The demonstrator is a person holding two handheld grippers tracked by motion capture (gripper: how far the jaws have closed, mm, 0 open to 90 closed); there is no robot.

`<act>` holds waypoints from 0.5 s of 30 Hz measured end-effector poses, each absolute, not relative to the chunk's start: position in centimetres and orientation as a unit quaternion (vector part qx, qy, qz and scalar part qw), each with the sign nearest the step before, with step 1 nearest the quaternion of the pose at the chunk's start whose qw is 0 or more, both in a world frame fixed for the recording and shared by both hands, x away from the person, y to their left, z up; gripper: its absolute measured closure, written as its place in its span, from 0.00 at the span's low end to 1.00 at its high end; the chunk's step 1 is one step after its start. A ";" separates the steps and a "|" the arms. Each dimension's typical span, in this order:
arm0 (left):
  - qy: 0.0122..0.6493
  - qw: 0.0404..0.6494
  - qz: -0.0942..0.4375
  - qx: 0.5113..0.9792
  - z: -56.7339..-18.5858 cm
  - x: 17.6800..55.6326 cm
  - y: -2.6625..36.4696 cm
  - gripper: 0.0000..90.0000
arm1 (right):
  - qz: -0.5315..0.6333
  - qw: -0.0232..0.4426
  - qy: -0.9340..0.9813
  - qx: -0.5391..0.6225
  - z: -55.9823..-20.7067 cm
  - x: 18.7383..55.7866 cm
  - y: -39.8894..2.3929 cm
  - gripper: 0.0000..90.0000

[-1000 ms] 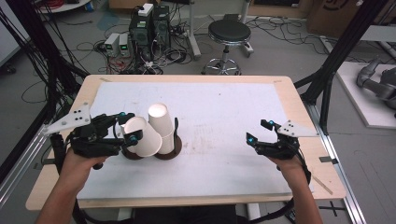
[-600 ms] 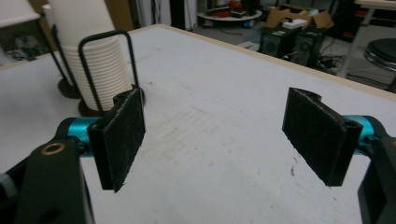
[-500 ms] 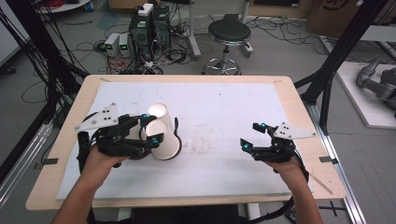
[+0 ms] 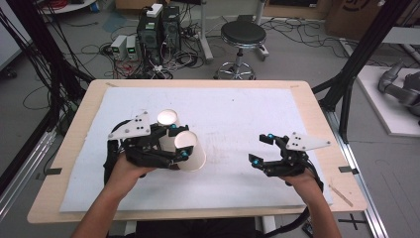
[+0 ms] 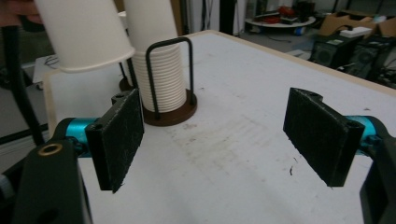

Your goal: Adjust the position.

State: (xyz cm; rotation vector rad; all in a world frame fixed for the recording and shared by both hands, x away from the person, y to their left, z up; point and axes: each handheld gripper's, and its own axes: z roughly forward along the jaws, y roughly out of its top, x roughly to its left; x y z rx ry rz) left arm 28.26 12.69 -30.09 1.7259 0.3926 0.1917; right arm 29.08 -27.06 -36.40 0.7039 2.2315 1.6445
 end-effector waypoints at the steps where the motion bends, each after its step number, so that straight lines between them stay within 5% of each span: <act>1: 0.171 0.630 0.082 0.753 -30.2 28.3 12.5 0.39 | 0.569 0.141 0.773 0.243 -36.4 29.0 -26.8 0.23; 15: 0.151 0.631 0.070 0.758 -30.9 29.0 10.3 0.39 | 0.582 0.100 0.781 0.204 -36.7 29.0 -23.7 0.23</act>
